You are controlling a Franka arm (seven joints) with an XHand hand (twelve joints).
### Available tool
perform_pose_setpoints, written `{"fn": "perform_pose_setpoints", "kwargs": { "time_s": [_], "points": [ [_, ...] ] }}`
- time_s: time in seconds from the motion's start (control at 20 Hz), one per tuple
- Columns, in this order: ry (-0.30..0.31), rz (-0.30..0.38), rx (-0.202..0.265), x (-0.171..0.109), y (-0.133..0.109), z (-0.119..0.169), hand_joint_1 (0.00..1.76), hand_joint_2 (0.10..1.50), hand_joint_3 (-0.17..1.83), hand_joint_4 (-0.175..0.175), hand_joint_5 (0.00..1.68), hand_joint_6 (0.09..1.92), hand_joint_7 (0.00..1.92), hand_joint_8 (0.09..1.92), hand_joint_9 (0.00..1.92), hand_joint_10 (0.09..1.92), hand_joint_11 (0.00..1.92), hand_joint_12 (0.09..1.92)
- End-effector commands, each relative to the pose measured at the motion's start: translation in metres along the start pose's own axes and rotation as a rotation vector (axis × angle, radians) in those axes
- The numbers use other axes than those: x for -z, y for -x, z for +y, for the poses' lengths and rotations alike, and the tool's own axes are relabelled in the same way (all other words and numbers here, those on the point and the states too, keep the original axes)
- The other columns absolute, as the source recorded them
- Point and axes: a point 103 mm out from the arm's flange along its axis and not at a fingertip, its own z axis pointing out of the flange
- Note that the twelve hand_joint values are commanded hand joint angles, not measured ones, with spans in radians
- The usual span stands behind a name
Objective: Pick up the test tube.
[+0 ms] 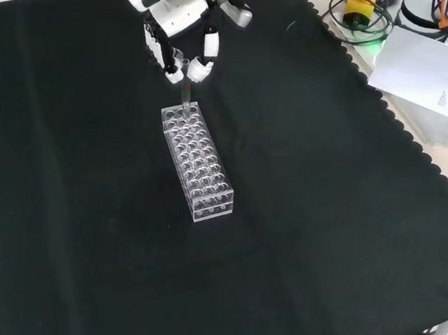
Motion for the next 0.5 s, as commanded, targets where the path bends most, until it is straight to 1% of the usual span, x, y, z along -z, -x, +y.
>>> {"fn": "perform_pose_setpoints", "kwargs": {
  "time_s": [0.05, 0.5],
  "points": [
    [0.017, 0.012, 0.016, 0.018, 0.001, -0.009, 1.45, 0.52, 0.83, -0.175, 1.36, 0.23, 1.45, 0.48, 1.34, 0.96, 1.18, 0.98],
    [0.050, 0.018, 0.037, 0.044, 0.001, -0.026, 1.45, 0.52, 0.84, -0.175, 1.36, 0.22, 1.45, 0.48, 1.34, 0.96, 1.18, 0.98]
  ]
}}
